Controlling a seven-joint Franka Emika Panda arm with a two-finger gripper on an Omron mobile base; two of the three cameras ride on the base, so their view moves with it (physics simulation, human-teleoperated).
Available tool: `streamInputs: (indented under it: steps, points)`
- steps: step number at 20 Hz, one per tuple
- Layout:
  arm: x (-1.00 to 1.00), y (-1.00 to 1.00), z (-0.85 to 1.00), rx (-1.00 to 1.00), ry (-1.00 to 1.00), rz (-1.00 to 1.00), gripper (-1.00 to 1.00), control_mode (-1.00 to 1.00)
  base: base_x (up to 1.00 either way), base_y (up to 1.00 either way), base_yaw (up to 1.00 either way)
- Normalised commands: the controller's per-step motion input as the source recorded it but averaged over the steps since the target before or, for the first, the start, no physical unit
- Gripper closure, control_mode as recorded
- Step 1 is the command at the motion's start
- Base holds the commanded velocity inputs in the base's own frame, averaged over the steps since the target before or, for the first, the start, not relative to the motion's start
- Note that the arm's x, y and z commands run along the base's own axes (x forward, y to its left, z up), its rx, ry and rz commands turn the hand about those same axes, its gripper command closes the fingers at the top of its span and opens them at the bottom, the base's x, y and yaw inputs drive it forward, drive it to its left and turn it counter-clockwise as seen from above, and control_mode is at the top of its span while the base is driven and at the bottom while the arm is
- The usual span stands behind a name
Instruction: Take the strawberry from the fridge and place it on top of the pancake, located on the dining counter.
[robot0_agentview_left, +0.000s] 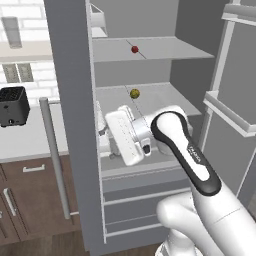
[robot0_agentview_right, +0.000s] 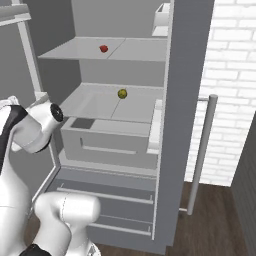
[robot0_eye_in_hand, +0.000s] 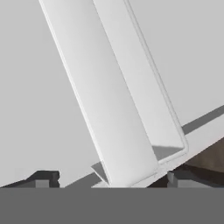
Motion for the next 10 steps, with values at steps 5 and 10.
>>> streamInputs:
  steps: [5,10]
  points:
    - [-0.35,-0.35,0.25,0.06,0.03,0.00,-1.00,-1.00,0.00,0.00,0.00]
    - [-0.07,-0.53,0.20,-0.02,0.02,-0.01,-1.00,-1.00,0.00,0.00,0.00]
